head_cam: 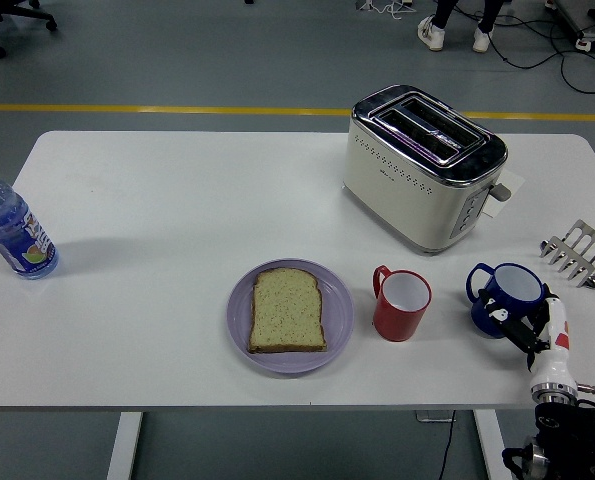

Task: Pick up the cup,pour liquid into bread,place the cup on the desk

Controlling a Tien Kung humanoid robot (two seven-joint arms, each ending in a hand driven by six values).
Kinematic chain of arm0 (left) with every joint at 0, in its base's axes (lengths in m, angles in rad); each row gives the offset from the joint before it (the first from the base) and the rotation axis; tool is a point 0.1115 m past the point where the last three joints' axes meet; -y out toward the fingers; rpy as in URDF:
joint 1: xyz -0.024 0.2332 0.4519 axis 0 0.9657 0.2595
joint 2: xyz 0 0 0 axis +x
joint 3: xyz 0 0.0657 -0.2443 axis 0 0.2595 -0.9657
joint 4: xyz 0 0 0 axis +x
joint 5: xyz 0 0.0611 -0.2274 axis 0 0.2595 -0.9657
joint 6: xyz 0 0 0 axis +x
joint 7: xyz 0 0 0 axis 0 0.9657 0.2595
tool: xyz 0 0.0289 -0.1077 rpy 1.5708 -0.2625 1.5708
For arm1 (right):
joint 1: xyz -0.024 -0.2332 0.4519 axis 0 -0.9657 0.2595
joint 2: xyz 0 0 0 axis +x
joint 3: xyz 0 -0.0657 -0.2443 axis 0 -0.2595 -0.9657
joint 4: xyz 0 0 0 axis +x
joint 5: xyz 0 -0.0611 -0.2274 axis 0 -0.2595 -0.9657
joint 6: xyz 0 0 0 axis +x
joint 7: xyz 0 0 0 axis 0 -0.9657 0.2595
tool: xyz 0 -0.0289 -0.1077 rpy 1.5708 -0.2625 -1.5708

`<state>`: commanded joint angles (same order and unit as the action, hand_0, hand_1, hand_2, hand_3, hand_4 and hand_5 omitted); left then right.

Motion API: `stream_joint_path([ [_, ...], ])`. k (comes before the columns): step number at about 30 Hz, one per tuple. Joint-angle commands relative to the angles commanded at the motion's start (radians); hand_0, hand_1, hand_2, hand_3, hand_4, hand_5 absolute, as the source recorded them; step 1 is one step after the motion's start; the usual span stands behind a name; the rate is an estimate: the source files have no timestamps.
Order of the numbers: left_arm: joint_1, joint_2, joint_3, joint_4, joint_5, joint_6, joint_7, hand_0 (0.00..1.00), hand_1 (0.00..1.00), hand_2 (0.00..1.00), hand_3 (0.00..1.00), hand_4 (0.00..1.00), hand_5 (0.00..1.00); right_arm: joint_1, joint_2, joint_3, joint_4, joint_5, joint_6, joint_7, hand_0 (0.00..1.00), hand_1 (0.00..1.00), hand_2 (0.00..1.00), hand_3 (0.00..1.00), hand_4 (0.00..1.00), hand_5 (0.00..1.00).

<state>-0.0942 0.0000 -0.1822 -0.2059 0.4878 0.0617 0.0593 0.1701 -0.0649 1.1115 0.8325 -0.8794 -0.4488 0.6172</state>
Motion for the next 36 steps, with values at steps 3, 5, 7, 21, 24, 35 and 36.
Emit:
stream_joint_path([
  [3,0.0,0.0,-0.002,0.0,0.0,0.0,0.0,0.635,0.646,0.657,0.553,0.324,0.836,-0.003,-0.002,0.011,0.015,-0.003,-0.005,0.004,0.54,0.484,0.548,0.611,0.811,0.047],
  [5,0.0,0.0,-0.002,0.0,0.0,0.0,0.0,0.635,0.646,0.657,0.553,0.324,0.836,-0.006,-0.004,0.018,0.033,-0.006,-0.011,0.005,0.54,0.484,0.548,0.611,0.811,0.047],
  [7,0.0,0.0,-0.002,0.0,0.0,0.0,0.0,0.635,0.646,0.657,0.553,0.324,0.836,-0.008,-0.011,0.019,0.059,-0.006,-0.028,0.011,0.54,0.484,0.548,0.611,0.811,0.047],
  [21,0.0,0.0,-0.006,0.001,0.002,-0.001,0.001,0.635,0.646,0.657,0.553,0.324,0.835,-0.059,-0.102,0.058,0.393,-0.16,-0.154,-0.159,0.324,0.343,0.509,0.535,0.735,0.002],
  [24,0.002,0.0,-0.006,0.001,0.002,-0.001,0.001,0.635,0.646,0.657,0.553,0.324,0.835,-0.069,-0.118,0.073,0.472,-0.217,-0.168,-0.253,0.324,0.343,0.509,0.535,0.735,0.002],
  [35,0.011,0.0,0.001,0.001,-0.001,-0.001,0.001,0.636,0.646,0.657,0.554,0.323,0.836,-0.061,-0.164,0.057,0.684,-0.482,-0.197,-0.606,0.318,0.284,0.488,0.538,0.702,0.002],
  [36,0.012,0.0,0.002,0.001,-0.003,-0.001,0.001,0.636,0.646,0.657,0.554,0.323,0.836,-0.058,-0.164,0.05,0.69,-0.492,-0.197,-0.619,0.318,0.284,0.488,0.538,0.702,0.002],
])
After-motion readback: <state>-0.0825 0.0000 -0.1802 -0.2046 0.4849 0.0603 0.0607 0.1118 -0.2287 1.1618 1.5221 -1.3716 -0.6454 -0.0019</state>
